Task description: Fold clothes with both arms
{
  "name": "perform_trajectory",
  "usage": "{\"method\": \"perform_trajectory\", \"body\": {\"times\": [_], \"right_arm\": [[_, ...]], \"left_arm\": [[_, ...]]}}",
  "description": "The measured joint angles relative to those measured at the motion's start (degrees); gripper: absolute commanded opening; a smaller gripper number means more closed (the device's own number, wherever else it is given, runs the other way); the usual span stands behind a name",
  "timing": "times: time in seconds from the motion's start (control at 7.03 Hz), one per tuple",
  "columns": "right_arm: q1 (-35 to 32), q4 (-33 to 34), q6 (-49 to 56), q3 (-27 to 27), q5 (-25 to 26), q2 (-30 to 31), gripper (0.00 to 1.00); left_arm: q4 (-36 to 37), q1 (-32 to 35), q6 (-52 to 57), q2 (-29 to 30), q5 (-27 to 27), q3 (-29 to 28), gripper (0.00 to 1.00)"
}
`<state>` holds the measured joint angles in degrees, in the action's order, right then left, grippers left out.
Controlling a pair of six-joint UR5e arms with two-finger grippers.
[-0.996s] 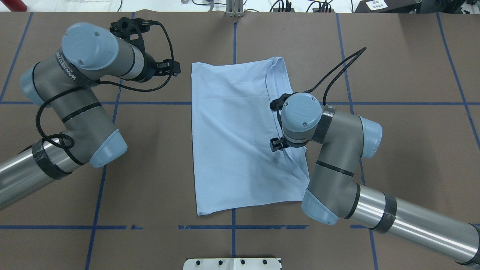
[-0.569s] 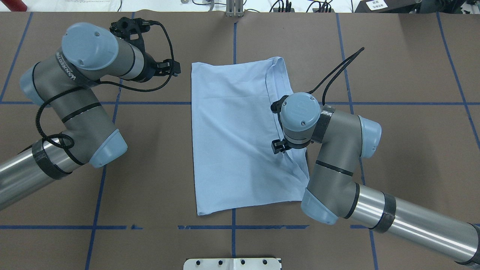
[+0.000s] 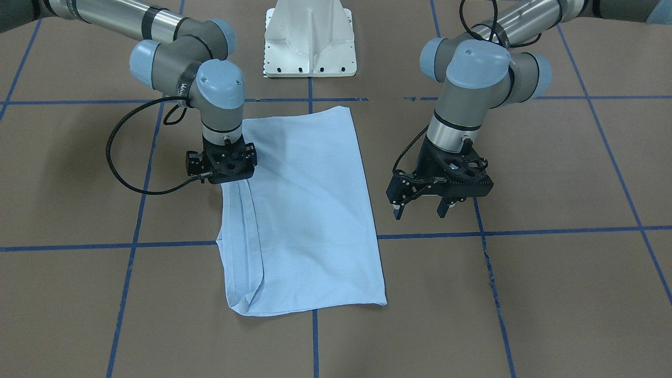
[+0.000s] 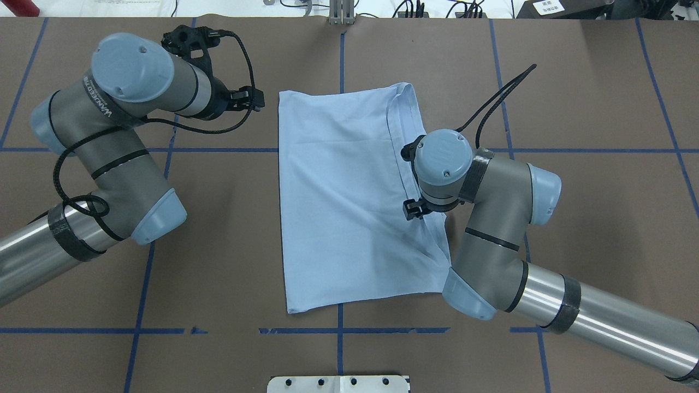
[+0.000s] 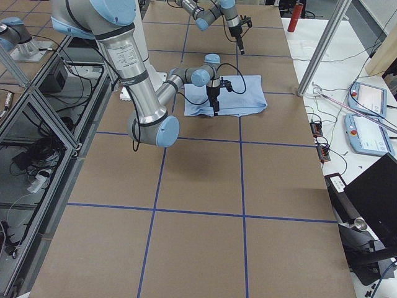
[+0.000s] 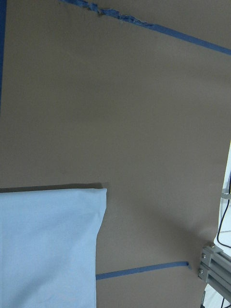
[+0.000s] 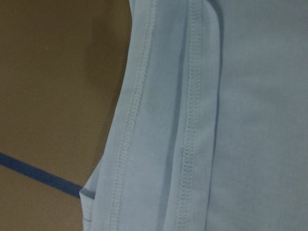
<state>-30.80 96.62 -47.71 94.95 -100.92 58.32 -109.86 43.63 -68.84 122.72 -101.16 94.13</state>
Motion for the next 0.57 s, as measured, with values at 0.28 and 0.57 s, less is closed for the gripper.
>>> {"method": "perform_trajectory", "body": {"times": [0.28,0.57], "right_arm": [[-1.11,0.05,0.93,-0.02,-0.15,0.58,1.00],[-1.66,-0.32,2.43,0.10,-0.54,2.10,1.00]], "left_arm": [[-0.02,-0.03,-0.06,-0.03,0.00,0.00,1.00],[-0.50,-0.03,-0.07,-0.09,0.00,0.00,1.00]]}}
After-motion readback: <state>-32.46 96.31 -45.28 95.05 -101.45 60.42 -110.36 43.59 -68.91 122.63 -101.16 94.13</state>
